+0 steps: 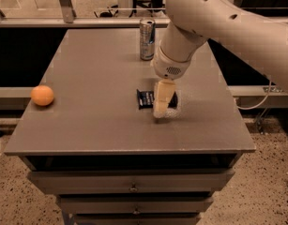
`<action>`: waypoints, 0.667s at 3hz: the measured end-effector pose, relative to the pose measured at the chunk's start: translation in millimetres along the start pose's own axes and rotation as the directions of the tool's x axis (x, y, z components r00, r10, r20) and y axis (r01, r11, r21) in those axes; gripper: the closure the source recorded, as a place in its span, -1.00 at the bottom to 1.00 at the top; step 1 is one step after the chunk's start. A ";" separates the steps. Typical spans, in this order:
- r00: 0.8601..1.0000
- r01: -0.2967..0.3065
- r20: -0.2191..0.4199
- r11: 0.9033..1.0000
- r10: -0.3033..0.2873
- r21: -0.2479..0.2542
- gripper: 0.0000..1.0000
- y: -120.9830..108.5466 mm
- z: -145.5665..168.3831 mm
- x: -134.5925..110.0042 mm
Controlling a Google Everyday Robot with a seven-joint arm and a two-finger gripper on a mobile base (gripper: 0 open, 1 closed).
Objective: Pick rxbar blueberry
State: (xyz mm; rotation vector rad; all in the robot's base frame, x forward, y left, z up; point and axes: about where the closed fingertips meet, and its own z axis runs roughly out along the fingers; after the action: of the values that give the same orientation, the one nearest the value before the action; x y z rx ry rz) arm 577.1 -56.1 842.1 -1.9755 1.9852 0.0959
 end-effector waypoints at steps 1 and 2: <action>1.000 -0.001 -0.004 0.999 0.001 -0.032 -0.47 2.0 12.7 1.0; 1.000 -0.007 -0.009 0.999 0.006 -0.046 0.31 1.8 11.5 0.1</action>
Offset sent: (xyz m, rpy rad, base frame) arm 0.0005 0.0036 -0.0316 -0.0206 0.0931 -0.0126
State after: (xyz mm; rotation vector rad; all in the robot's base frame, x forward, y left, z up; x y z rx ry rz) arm 577.5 -52.8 831.0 -2.0009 2.0126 0.1352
